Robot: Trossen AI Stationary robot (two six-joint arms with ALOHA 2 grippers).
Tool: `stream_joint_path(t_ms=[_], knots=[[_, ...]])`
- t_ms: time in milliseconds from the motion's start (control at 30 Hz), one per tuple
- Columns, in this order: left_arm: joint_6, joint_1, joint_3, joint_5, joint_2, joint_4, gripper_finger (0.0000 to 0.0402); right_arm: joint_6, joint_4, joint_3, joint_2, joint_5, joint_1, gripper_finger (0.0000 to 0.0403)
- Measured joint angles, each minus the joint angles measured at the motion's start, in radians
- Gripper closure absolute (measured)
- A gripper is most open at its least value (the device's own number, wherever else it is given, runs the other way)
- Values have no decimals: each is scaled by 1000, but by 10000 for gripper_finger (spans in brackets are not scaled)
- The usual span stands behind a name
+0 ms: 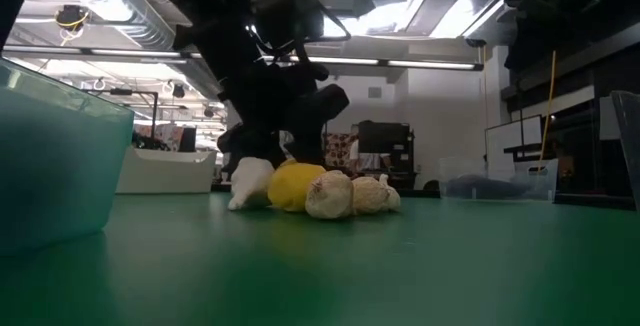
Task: Sort produce into baskets
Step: Put the lemon into the left black bin
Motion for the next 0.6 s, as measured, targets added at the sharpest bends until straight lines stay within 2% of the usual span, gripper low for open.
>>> stream_joint_path(t_ms=[333,600], knots=[[63,12,3,5,-4,-99,202,0,0,0,0,-1,0,121],[82,14,6,13,-9,-112,235,0,0,0,0,-1,0,121]])
